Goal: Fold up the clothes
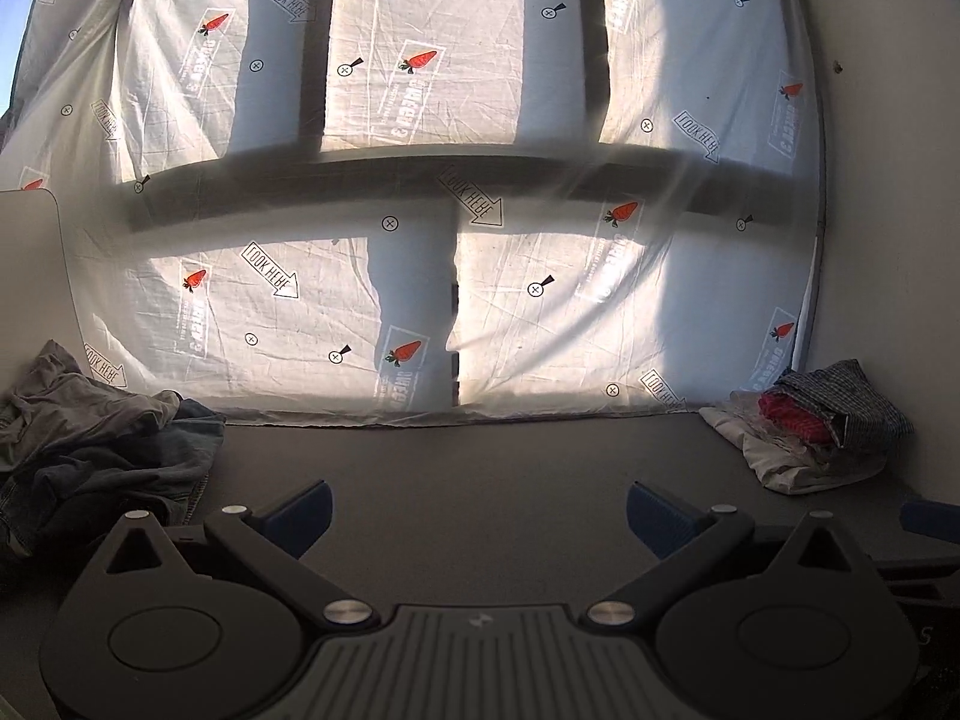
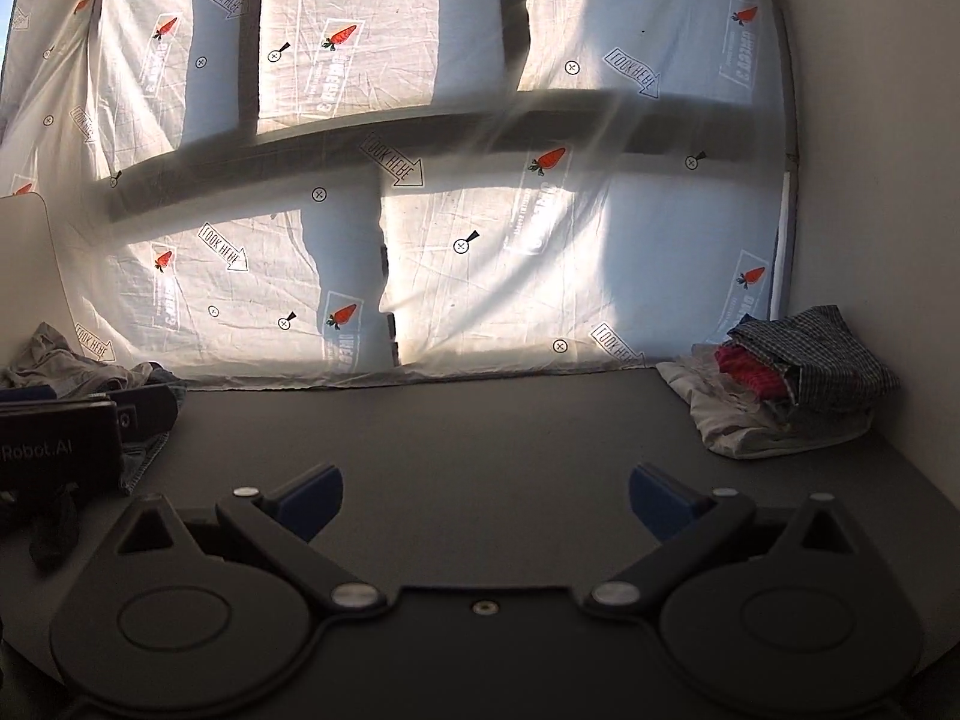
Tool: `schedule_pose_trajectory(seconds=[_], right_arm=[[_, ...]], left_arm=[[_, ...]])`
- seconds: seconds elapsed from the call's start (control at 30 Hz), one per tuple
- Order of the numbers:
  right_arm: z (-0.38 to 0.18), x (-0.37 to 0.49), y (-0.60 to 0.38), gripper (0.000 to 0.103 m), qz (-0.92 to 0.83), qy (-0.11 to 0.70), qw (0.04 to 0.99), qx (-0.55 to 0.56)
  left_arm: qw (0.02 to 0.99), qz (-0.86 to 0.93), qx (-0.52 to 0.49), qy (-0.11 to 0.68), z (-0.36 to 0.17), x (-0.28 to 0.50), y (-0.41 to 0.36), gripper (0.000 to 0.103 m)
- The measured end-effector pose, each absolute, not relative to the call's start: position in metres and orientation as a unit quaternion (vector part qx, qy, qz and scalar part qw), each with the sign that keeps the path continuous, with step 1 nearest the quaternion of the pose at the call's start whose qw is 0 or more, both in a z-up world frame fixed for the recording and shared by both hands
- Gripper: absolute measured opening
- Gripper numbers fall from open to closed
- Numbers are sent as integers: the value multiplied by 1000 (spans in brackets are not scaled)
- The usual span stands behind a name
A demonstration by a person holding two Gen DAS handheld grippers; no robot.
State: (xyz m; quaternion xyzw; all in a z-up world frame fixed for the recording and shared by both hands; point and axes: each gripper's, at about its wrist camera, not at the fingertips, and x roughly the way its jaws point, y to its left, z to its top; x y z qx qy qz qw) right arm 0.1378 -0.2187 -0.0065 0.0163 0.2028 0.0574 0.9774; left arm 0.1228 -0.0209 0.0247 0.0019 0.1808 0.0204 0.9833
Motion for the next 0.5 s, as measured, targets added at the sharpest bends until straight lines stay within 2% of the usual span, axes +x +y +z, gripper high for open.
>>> schedule_pose_trajectory(seconds=[0.23, 0.5], right_arm=[[-12, 103, -192, 103, 56, 229, 972, -18], [-22, 84, -186, 103, 58, 247, 967, -8]], left_arm=[[974, 27, 4, 224, 12, 96, 3, 103], [970, 25, -8, 243, 2, 79, 12, 103]])
